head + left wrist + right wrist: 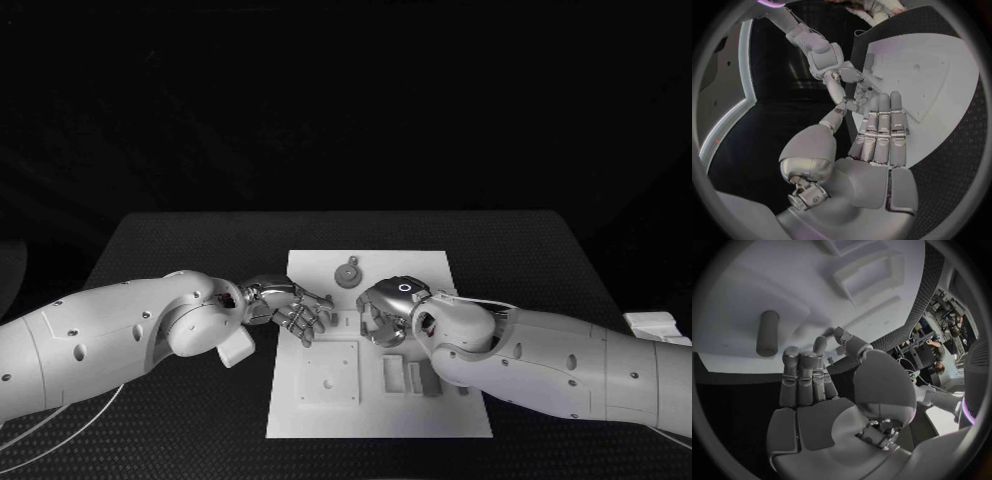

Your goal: Assemble the parts on the task board

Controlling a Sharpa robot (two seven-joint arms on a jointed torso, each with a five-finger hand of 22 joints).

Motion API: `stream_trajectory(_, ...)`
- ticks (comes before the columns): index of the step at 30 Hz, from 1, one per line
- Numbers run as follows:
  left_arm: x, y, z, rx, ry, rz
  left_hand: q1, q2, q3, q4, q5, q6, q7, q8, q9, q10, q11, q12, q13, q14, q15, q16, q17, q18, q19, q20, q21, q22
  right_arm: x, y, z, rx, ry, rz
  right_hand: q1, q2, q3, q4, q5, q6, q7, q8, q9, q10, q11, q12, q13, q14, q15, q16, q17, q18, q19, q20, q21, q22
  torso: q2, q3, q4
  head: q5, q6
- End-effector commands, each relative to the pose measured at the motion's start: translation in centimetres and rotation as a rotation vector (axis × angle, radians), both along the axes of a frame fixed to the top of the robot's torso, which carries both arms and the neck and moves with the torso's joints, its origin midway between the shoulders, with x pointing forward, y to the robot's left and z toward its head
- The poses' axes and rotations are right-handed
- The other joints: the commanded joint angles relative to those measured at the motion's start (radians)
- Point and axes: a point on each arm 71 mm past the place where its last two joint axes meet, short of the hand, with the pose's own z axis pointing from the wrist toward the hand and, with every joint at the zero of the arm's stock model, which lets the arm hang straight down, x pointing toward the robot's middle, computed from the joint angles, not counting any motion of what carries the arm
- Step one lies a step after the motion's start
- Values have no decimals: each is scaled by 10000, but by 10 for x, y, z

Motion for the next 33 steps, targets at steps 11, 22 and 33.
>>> stream_trajectory(11,-1,-2,1,-77,2,-164,129,1,8,-79,-20,13,-11,39,-20,48,-37,33,15,85,-19,-74,18,116,-48,-39,-6,10,0,1,-4,-27,600,-138,-186,123,-164,279,10,998,195,394,-349,-88,136,517,280,-32,133,242,74,296,-4,18,46,164,-1,-2,-8,13,-40)
stream_trajectory(22,-1,-2,0,-75,12,-178,145,-5,10,-83,-21,9,-9,39,-22,49,-37,33,17,87,-19,-80,25,116,-48,-39,-5,10,4,0,-7,-224,549,-463,-202,255,-171,383,10,1205,147,446,-525,-82,90,670,315,16,88,313,84,296,40,-14,108,170,-1,3,-9,23,-52)
stream_trajectory(33,-1,-2,0,-65,8,-168,162,-12,12,-85,-20,8,-8,41,-24,50,-37,32,20,90,-19,-88,32,116,-48,-39,-4,10,1,5,-7,-118,663,-291,-259,251,-196,446,10,1245,141,449,-599,-96,85,710,312,20,83,331,84,296,41,-21,123,169,-2,3,-10,29,-58)
